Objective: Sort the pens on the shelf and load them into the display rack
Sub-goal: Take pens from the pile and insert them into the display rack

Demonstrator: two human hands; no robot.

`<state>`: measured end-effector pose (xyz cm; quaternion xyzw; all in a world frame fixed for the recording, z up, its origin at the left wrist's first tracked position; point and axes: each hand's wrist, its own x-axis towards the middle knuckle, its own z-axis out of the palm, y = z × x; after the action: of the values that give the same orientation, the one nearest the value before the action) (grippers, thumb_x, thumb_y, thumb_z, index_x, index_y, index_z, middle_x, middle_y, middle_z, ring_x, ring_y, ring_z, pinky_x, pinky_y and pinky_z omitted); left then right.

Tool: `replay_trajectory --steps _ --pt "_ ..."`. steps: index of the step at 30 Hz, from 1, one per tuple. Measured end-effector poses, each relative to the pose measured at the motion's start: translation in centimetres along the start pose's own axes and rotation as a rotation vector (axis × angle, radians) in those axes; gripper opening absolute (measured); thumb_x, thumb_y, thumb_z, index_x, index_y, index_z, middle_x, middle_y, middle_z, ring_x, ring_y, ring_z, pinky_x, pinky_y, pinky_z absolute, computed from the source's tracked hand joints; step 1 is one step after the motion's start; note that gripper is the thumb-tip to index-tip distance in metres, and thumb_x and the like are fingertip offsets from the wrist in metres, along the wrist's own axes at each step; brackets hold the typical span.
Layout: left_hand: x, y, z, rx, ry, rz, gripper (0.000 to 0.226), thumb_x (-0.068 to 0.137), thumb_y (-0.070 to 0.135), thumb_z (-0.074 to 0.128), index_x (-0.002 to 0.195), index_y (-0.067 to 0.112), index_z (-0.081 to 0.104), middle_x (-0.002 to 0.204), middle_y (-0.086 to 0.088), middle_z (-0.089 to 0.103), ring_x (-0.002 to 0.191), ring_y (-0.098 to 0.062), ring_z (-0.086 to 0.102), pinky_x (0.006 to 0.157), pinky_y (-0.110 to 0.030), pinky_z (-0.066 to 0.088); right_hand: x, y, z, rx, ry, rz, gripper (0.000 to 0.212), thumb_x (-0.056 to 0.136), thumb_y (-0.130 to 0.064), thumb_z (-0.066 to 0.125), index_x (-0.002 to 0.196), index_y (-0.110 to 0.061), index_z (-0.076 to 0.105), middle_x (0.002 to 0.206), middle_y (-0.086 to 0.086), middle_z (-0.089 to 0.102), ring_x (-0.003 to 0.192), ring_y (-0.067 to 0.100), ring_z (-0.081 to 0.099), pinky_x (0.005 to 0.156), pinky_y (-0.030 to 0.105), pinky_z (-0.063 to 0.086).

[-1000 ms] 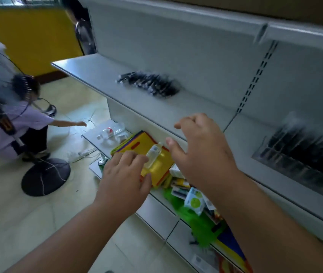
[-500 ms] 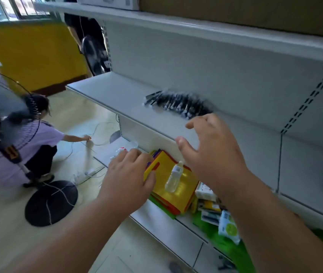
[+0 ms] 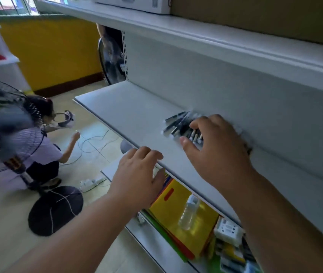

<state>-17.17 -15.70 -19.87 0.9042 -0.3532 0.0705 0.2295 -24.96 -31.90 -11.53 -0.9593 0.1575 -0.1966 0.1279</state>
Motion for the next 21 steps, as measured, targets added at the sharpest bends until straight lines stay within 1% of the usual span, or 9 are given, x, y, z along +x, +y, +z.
replay_trajectory --steps 4,6,8,11,13,15,18,19,21 --pt "3.9 -2.6 0.9 -0.035 -0.014 0.046 0.047 0.087 0.052 0.035 0.117 0.030 0.062 0.112 0.009 0.061 0.105 -0.020 0.054 0.091 -0.037 0.045 2.6 0.1 2.0 0.000 0.031 0.037 0.033 0.091 -0.045 0.059 0.114 -0.021 0.058 0.115 0.001 0.055 0.102 0.019 0.054 0.079 0.030 0.041" --pt "6.5 -3.9 1.3 -0.038 -0.047 0.086 0.042 0.090 0.049 0.040 0.120 0.029 0.060 0.116 0.008 0.060 0.108 -0.020 0.052 0.092 -0.036 0.042 4.0 0.0 2.8 -0.018 0.053 0.078 0.032 0.090 -0.045 0.060 0.112 -0.021 0.059 0.114 0.001 0.055 0.102 0.019 0.054 0.079 0.029 0.039" --pt "9.1 -5.0 1.8 -0.048 -0.088 0.140 0.036 0.094 0.046 0.045 0.123 0.029 0.058 0.120 0.008 0.057 0.113 -0.020 0.049 0.095 -0.035 0.040 5.3 -0.2 3.4 -0.036 0.071 0.136 0.032 0.090 -0.045 0.060 0.112 -0.022 0.058 0.113 0.000 0.054 0.102 0.019 0.053 0.081 0.031 0.042" --pt "13.1 -6.1 2.7 -0.093 -0.125 0.224 0.033 0.094 0.043 0.050 0.122 0.027 0.058 0.119 0.006 0.057 0.115 -0.022 0.049 0.095 -0.037 0.041 6.9 -0.4 4.2 -0.080 0.126 0.227 0.029 0.090 -0.045 0.059 0.109 -0.023 0.059 0.110 -0.002 0.054 0.100 0.019 0.053 0.081 0.031 0.043" --pt "15.6 -6.8 3.5 -0.105 -0.145 0.259 0.037 0.092 0.046 0.049 0.123 0.025 0.057 0.117 0.003 0.058 0.115 -0.024 0.050 0.095 -0.038 0.041 7.8 -0.7 4.7 -0.106 0.149 0.304 0.029 0.090 -0.045 0.059 0.108 -0.022 0.059 0.109 -0.002 0.054 0.100 0.019 0.054 0.083 0.032 0.045" --pt "17.8 -7.3 4.4 -0.052 -0.204 0.277 0.045 0.092 0.051 0.051 0.129 0.025 0.051 0.123 0.002 0.056 0.118 -0.024 0.047 0.097 -0.037 0.038 8.4 -1.1 5.4 -0.130 0.167 0.375 0.030 0.089 -0.045 0.059 0.108 -0.022 0.060 0.108 -0.002 0.055 0.097 0.020 0.056 0.082 0.032 0.046" --pt "20.3 -8.0 5.4 0.062 -0.280 0.309 0.061 0.087 0.062 0.053 0.134 0.023 0.045 0.131 -0.001 0.051 0.124 -0.026 0.044 0.101 -0.039 0.035 8.4 -1.8 6.4 -0.162 0.195 0.467 0.030 0.087 -0.044 0.061 0.105 -0.020 0.062 0.102 0.000 0.058 0.088 0.021 0.056 0.075 0.028 0.039" --pt "21.0 -8.2 5.7 0.079 -0.306 0.315 0.065 0.085 0.064 0.053 0.134 0.022 0.045 0.133 -0.002 0.050 0.125 -0.027 0.042 0.102 -0.039 0.035 8.2 -2.1 6.6 -0.170 0.194 0.495 0.031 0.087 -0.044 0.062 0.105 -0.019 0.062 0.102 0.000 0.058 0.088 0.021 0.056 0.075 0.028 0.037" --pt "22.3 -8.5 6.1 0.081 -0.337 0.329 0.064 0.085 0.062 0.054 0.133 0.021 0.048 0.133 -0.003 0.050 0.126 -0.027 0.041 0.102 -0.040 0.034 7.8 -2.4 7.0 -0.182 0.187 0.540 0.032 0.088 -0.044 0.061 0.107 -0.019 0.062 0.105 0.000 0.059 0.095 0.022 0.056 0.078 0.030 0.040"
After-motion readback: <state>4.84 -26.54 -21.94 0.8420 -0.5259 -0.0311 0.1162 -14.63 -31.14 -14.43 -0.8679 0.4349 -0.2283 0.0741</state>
